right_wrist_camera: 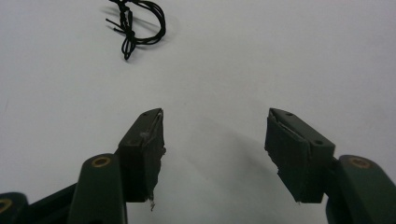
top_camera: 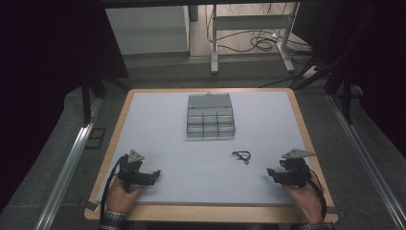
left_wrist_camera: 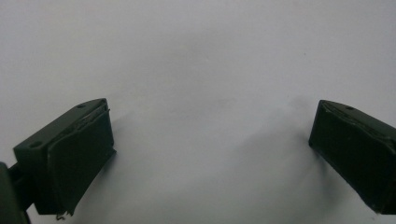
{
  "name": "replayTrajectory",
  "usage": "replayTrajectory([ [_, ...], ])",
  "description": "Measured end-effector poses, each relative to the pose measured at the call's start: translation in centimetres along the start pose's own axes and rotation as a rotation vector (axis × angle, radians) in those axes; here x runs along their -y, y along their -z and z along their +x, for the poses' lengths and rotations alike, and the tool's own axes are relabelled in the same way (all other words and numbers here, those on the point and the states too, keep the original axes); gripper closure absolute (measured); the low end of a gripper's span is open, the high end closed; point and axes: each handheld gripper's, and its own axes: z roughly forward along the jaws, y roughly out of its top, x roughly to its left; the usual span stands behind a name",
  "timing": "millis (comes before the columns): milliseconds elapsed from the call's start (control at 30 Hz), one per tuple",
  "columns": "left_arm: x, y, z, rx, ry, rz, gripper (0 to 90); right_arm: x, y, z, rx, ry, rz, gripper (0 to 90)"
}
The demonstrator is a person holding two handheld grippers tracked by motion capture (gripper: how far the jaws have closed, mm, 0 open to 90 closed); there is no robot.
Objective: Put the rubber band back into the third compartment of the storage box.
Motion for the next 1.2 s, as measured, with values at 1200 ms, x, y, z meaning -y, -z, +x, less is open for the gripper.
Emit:
replayTrajectory([
  [1200,0.0,0.0,0.0,0.001,-0.004,0.004,0.0,-5.8,-3.0,1.1,-0.088,0.055,0.159,51.3],
])
